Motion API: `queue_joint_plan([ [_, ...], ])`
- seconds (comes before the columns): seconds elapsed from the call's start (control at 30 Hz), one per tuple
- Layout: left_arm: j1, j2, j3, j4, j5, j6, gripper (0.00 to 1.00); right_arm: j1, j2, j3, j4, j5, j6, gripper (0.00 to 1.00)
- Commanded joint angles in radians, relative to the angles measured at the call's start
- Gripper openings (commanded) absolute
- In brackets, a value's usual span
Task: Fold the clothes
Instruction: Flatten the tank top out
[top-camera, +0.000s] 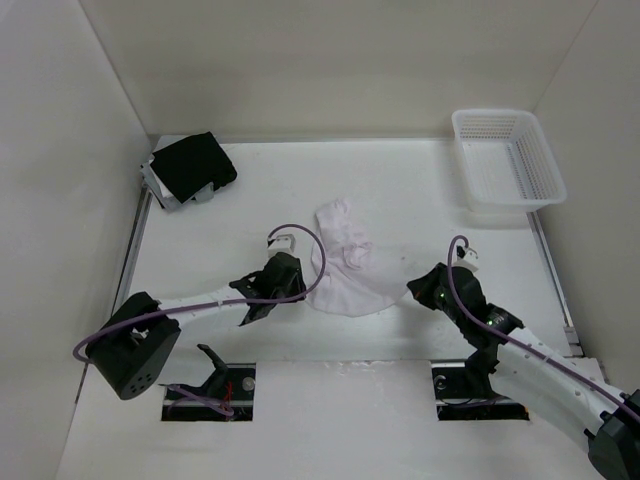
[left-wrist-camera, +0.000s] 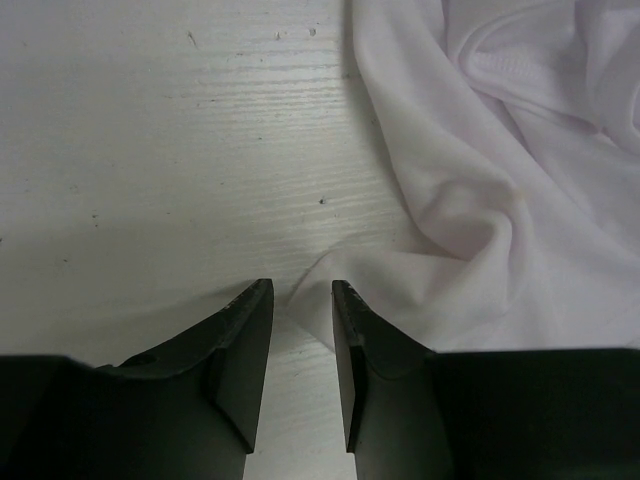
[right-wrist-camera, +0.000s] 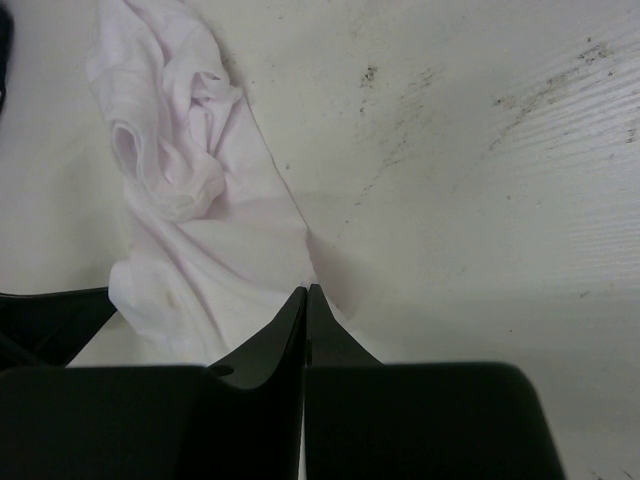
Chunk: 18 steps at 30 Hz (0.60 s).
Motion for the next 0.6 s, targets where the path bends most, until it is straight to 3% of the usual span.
queue_joint_plan([
  [0.0, 0.016, -0.007, -0.017, 0.035, 0.025, 0.028, 0.27, 0.006, -0.004, 0.012, 0.029, 0.015, -0.001, 0.0],
  [0.3, 0.03, 0.028, -0.029, 0.025, 0.034, 0.046, 0.23, 0.006, -0.016, 0.01, 0.031, 0.02, 0.002, 0.0],
  [0.43, 0.025, 0.034, -0.025, 0.037, 0.097, 0.048, 0.09, 0.006, -0.025, 0.007, 0.034, 0.02, 0.001, 0.0],
  [0.57, 0.025, -0.019, -0.038, 0.003, 0.097, 0.043, 0.01, 0.004, -0.033, 0.007, 0.034, 0.015, -0.003, 0.0],
])
